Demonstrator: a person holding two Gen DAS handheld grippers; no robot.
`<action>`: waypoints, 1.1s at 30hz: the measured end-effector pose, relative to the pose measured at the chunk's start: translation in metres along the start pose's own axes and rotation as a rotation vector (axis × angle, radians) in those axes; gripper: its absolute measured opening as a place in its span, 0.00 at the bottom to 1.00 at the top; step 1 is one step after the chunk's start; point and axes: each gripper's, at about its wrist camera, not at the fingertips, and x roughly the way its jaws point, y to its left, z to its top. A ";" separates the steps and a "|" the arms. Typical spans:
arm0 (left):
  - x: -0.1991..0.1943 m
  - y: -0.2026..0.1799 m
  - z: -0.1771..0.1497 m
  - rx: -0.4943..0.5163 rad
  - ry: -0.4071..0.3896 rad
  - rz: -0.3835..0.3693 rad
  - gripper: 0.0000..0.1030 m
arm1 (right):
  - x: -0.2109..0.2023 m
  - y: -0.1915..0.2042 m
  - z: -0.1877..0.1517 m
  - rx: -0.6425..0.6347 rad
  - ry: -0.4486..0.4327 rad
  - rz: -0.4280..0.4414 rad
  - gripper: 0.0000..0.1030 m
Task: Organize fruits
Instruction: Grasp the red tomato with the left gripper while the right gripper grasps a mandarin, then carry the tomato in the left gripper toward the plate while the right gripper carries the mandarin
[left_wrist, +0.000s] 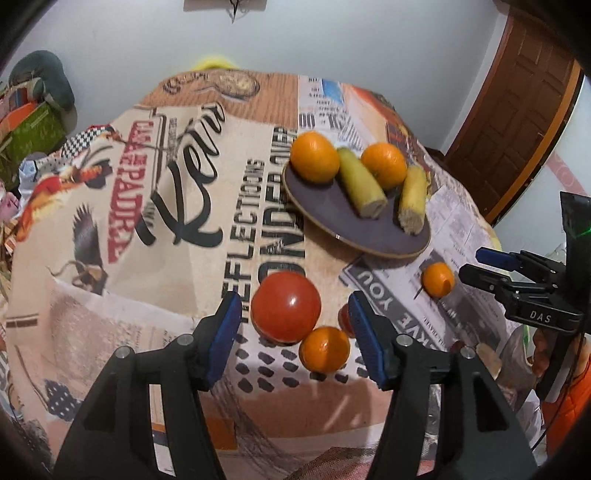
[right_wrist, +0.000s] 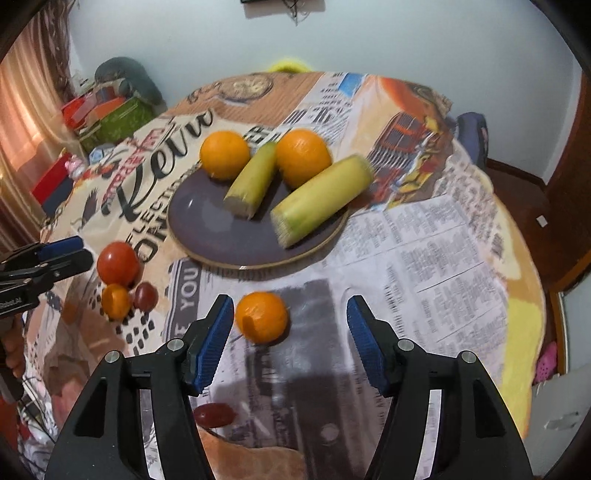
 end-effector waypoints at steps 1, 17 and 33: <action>0.003 0.000 -0.001 -0.001 0.006 -0.002 0.58 | 0.003 0.001 -0.001 0.000 0.006 0.006 0.58; 0.030 0.006 0.000 -0.025 0.031 0.026 0.58 | 0.037 0.005 -0.008 0.004 0.093 0.062 0.36; 0.025 0.013 0.002 -0.052 0.009 0.038 0.41 | 0.020 0.004 -0.001 0.010 0.043 0.075 0.34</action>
